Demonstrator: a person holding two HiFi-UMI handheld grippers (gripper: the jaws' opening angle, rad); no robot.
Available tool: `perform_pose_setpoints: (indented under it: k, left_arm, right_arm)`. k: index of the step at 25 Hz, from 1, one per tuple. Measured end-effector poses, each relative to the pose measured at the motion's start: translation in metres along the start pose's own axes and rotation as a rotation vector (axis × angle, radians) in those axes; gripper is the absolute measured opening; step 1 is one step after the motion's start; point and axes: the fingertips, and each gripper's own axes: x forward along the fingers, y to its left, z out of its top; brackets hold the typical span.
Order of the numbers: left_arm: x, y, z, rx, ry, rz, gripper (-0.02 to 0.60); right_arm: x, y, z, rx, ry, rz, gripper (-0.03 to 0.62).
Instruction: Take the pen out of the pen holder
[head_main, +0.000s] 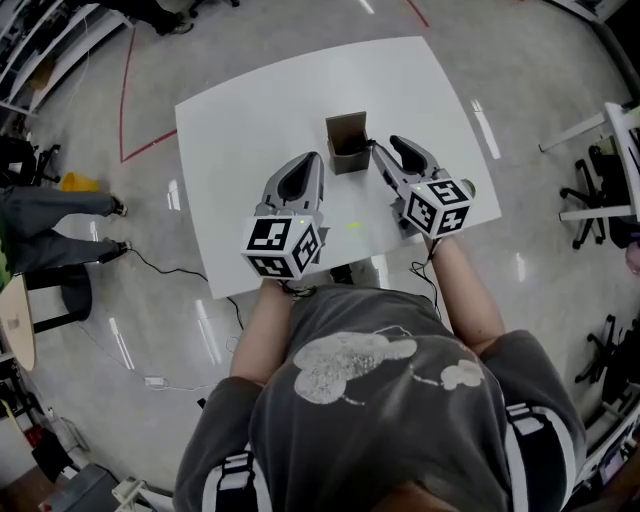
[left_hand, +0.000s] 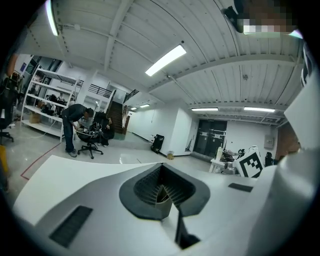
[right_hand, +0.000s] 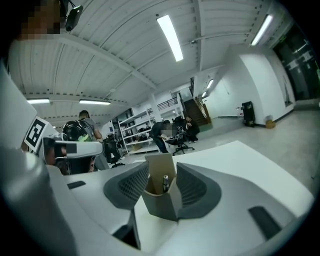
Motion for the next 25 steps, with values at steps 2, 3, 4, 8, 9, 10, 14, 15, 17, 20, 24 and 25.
perform_pose_setpoints:
  k: [2,3,4,8,9,10,14,15,17,20,24,25]
  left_arm:
    - [0.006,0.009,-0.005,-0.006,0.017,-0.006,0.008]
    - [0.009,0.013,-0.008,-0.01,0.025,-0.009,0.008]
    - [0.012,0.018,-0.01,-0.014,0.033,-0.011,0.008]
    - [0.019,0.033,-0.017,-0.034,0.06,-0.014,0.008]
    - [0.021,0.035,-0.018,-0.038,0.063,-0.014,0.008]
    - [0.022,0.038,-0.019,-0.042,0.064,-0.013,0.008]
    - [0.025,0.044,-0.023,-0.053,0.068,-0.011,0.008]
    - [0.026,0.045,-0.024,-0.055,0.07,-0.009,0.008]
    - [0.026,0.047,-0.026,-0.059,0.072,-0.004,0.008]
    - [0.024,0.047,-0.026,-0.057,0.069,0.003,0.008]
    - [0.02,0.041,-0.023,-0.05,0.062,0.017,0.008]
    - [0.018,0.038,-0.023,-0.048,0.06,0.02,0.008]
  right_arm:
    - [0.011,-0.002,-0.01,0.003,0.03,-0.012,0.169]
    - [0.017,-0.003,-0.014,0.003,0.042,-0.015,0.169]
    - [0.023,-0.004,-0.018,0.002,0.053,-0.018,0.169]
    - [0.041,-0.004,-0.028,-0.011,0.088,-0.033,0.169]
    - [0.044,-0.004,-0.03,-0.013,0.092,-0.039,0.169]
    - [0.046,-0.005,-0.031,-0.014,0.092,-0.043,0.169]
    - [0.053,-0.005,-0.032,-0.035,0.089,-0.047,0.167]
    - [0.055,-0.004,-0.033,-0.046,0.095,-0.047,0.167]
    - [0.057,-0.004,-0.035,-0.065,0.109,-0.05,0.166]
    - [0.057,-0.003,-0.035,-0.079,0.111,-0.06,0.084]
    - [0.053,-0.002,-0.031,-0.072,0.097,-0.053,0.06]
    - [0.051,-0.001,-0.029,-0.068,0.09,-0.048,0.06]
